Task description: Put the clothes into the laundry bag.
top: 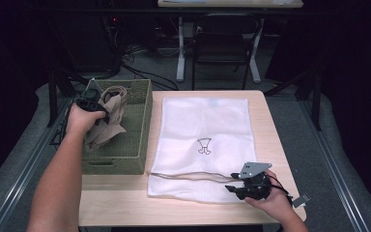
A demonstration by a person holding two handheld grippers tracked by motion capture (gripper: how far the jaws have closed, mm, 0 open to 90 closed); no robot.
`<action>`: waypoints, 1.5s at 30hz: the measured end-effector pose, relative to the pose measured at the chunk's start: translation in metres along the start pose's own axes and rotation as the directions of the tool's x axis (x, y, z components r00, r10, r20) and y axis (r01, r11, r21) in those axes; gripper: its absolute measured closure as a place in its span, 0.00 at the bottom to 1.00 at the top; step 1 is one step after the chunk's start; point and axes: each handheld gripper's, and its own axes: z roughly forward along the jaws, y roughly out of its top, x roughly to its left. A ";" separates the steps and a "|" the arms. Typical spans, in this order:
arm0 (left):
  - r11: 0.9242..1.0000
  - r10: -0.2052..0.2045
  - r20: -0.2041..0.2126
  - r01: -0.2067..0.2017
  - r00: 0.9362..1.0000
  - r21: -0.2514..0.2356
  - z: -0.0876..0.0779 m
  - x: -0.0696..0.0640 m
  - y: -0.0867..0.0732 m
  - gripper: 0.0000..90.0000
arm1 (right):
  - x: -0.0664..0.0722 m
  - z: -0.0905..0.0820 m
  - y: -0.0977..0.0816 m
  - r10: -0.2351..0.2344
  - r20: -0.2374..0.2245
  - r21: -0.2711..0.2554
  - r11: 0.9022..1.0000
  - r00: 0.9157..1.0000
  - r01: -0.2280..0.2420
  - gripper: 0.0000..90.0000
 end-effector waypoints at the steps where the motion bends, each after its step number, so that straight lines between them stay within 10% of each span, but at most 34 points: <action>1: 1.000 0.008 -0.003 -0.008 1.000 0.002 -0.003 -0.001 0.000 0.67 | 0.000 0.000 0.000 0.000 0.002 0.003 1.000 1.000 0.000 0.57; 19: 0.997 0.080 0.018 -0.080 0.997 0.003 -0.032 -0.015 -0.008 0.67 | -0.001 0.000 -0.001 0.013 0.011 0.006 1.000 1.000 -0.013 0.56; 45: 0.975 0.224 0.046 -0.224 0.974 -0.001 -0.068 -0.050 -0.022 0.67 | 0.000 0.000 0.000 0.012 0.014 -0.002 1.000 1.000 -0.012 0.57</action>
